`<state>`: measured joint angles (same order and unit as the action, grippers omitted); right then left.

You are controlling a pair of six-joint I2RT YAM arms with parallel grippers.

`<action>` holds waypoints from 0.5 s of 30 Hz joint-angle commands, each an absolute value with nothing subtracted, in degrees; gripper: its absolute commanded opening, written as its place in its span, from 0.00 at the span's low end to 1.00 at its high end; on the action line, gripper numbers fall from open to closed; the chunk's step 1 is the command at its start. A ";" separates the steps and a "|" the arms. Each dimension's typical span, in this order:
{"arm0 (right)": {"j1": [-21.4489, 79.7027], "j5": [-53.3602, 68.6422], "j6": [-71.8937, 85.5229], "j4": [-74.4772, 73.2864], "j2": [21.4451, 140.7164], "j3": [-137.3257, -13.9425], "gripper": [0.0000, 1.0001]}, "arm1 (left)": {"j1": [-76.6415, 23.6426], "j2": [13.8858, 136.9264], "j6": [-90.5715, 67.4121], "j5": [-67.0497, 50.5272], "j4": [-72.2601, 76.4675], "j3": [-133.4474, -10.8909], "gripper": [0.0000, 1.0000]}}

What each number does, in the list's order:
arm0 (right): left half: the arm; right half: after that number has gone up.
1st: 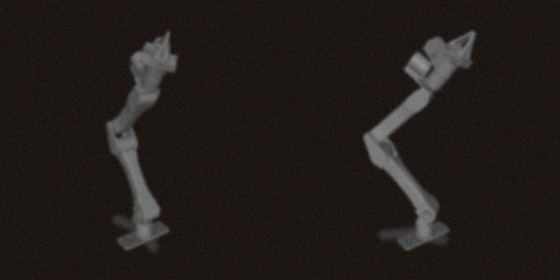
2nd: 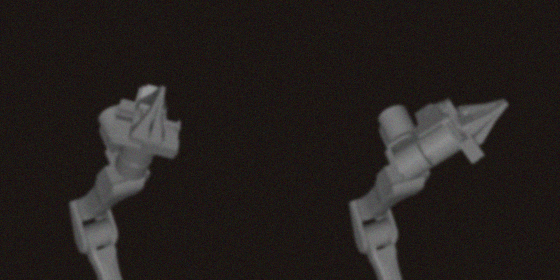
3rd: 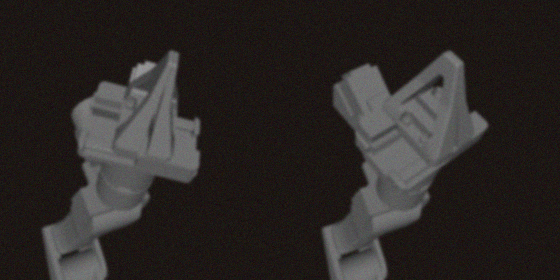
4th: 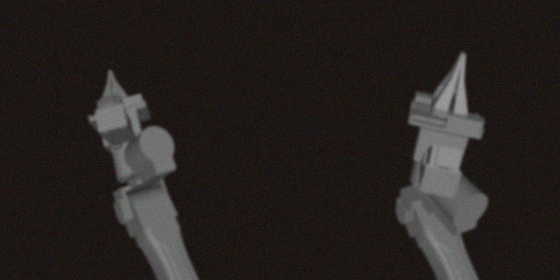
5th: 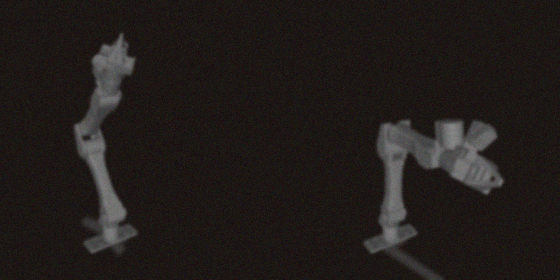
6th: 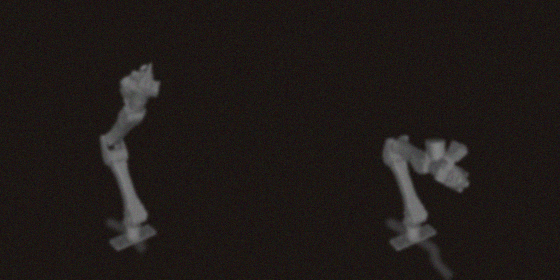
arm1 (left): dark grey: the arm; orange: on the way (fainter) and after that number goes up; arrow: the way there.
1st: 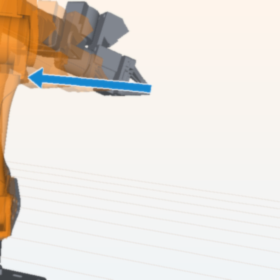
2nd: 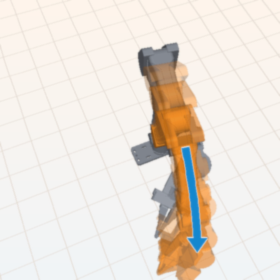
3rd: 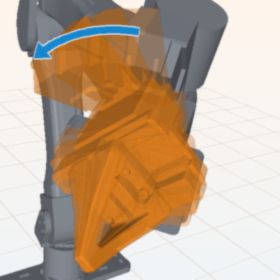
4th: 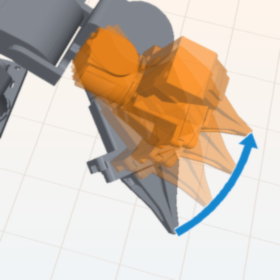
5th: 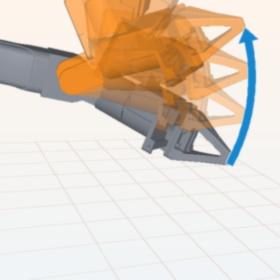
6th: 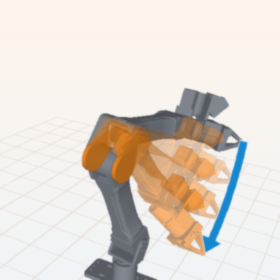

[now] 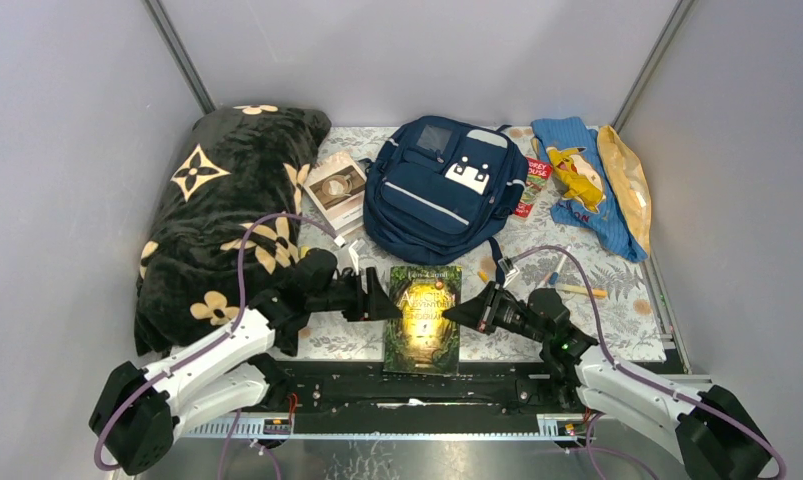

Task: Pack the student bag
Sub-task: Pick up the book from the center of the board.

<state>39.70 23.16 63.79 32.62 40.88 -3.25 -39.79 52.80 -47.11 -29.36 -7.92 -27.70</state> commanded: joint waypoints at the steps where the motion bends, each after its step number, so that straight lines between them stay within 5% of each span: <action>1: 40.25 25.53 68.41 49.66 43.82 -3.47 0.00 | -39.90 52.66 -51.72 -34.15 3.50 -25.99 0.60; 9: 40.23 25.93 69.41 52.35 44.27 -3.69 0.00 | -37.72 52.64 -49.22 -29.40 -1.83 -25.21 0.97; 15: 40.25 27.33 69.43 53.17 44.74 -5.00 0.00 | -37.00 54.82 -49.42 -32.41 2.30 -23.32 0.92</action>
<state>39.77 25.02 67.61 44.05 45.54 -1.65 -37.60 54.11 -49.36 -29.34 -3.86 -24.73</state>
